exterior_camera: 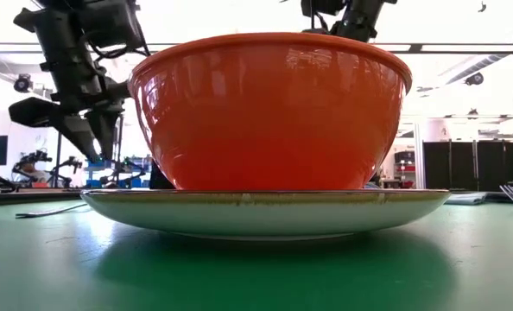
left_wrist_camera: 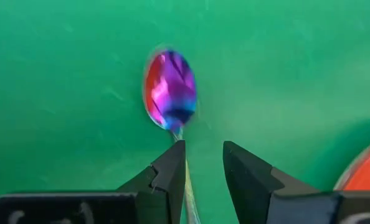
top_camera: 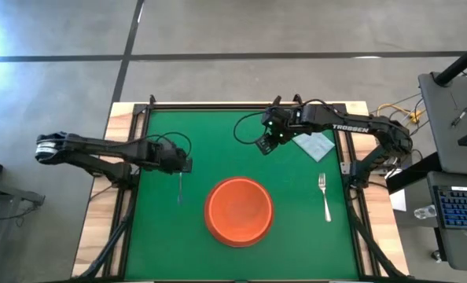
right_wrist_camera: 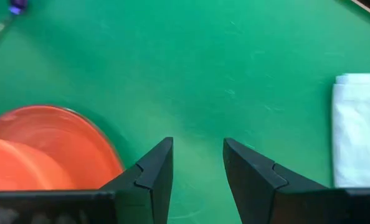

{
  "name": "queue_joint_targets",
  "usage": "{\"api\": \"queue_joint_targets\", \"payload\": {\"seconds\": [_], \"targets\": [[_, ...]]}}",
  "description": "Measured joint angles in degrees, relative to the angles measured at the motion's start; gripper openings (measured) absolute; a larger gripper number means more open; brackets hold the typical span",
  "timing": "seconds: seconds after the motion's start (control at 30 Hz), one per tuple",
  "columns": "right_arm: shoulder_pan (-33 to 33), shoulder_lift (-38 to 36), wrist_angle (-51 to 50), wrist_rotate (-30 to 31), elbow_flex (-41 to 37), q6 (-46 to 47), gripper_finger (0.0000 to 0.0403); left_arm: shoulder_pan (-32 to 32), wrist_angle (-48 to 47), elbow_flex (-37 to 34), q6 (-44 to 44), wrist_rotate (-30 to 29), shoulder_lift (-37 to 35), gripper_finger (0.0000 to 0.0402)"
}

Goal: Set table place
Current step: Put the purple spoon into the orange bowl

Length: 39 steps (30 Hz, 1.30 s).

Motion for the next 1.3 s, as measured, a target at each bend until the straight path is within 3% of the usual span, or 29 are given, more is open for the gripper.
{"api": "queue_joint_targets", "payload": {"seconds": [0.33,1.0,1.3], "targets": [[-0.82,-0.07,0.80,-0.04,-4.42,-4.69,0.0157,-4.90,0.93,-0.26,-7.17,3.28,7.81,0.0093],[-0.95,-0.11,1.49,-0.22,-6.14,-6.48,0.0155,-5.72,5.03,-0.52,-8.47,2.47,19.00,0.0093],[-0.95,-0.11,1.73,-0.24,-6.16,-6.63,0.0148,-5.80,5.49,-0.47,-6.70,1.11,19.98,0.0087]]}}
